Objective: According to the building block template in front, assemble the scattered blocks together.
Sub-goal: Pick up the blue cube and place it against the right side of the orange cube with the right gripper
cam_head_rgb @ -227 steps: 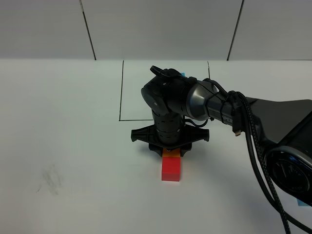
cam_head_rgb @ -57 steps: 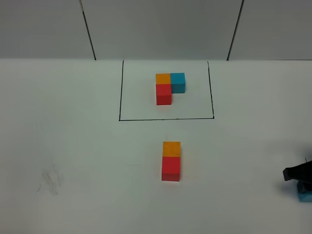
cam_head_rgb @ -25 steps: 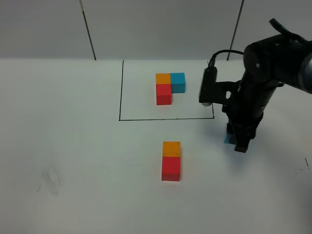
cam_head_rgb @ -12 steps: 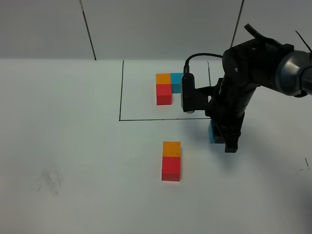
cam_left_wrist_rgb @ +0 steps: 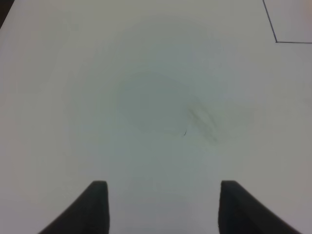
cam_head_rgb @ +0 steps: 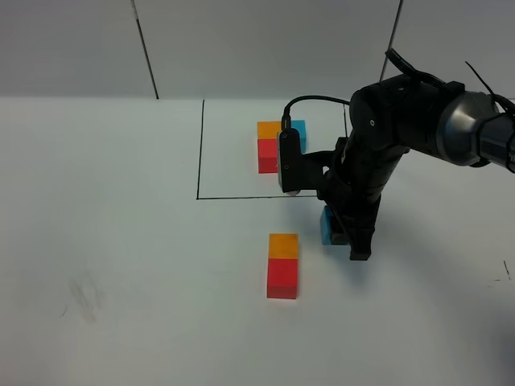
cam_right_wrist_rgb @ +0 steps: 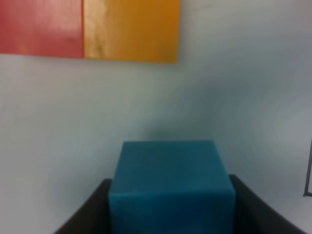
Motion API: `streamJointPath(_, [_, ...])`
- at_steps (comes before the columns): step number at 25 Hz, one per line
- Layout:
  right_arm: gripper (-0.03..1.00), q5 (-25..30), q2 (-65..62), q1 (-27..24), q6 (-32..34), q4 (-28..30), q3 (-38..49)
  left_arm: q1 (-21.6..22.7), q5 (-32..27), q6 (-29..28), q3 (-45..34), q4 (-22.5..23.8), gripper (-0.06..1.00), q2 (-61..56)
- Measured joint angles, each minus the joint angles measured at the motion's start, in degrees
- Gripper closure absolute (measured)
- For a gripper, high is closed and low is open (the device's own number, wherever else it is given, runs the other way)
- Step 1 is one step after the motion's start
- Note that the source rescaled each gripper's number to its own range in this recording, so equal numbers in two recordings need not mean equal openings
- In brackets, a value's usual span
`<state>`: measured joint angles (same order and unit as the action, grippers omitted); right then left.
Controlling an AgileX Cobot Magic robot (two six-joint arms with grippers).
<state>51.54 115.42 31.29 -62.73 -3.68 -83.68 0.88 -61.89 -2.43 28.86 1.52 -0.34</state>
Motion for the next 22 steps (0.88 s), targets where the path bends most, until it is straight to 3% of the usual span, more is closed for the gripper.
streamJointPath(22, [0.51, -1.64, 2.99, 1.39, 1.83, -2.44, -0.33, 0.0, 0.0, 0.01, 0.0, 0.0, 0.37, 0.0])
